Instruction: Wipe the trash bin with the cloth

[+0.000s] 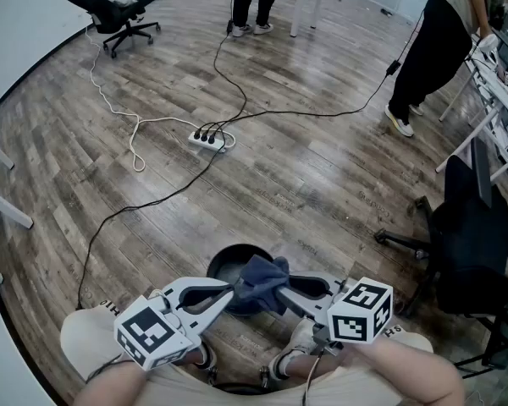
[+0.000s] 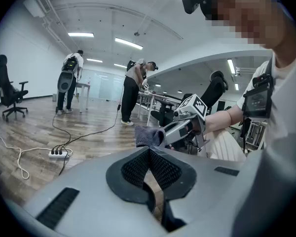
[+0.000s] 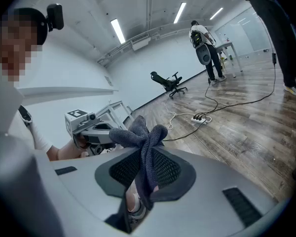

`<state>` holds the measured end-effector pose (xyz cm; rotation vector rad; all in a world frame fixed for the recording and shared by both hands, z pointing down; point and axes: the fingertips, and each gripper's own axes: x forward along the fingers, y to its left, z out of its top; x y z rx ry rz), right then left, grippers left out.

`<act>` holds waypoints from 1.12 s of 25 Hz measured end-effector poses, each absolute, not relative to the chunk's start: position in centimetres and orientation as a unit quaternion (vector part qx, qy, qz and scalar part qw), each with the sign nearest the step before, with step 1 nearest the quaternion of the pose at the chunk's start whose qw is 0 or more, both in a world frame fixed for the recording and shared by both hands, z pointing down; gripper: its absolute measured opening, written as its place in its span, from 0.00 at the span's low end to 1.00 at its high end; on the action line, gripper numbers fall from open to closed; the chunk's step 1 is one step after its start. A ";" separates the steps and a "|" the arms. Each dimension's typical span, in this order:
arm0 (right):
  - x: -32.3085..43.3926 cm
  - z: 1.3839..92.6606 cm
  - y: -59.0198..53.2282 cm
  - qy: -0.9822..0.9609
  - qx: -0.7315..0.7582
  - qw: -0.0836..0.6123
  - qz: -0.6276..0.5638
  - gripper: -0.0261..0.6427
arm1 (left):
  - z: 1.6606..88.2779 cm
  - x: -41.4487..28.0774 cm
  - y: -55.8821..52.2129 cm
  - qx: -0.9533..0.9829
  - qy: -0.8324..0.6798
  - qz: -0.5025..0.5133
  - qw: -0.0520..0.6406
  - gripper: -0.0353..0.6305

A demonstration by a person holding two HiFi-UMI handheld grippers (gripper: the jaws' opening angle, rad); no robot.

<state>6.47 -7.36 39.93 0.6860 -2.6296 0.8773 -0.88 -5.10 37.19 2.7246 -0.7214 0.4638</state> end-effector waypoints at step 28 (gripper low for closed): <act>10.2 43.8 -9.9 -0.853 0.302 0.134 0.403 0.15 | 49.2 0.4 -1.0 0.886 -0.149 0.438 0.021 0.19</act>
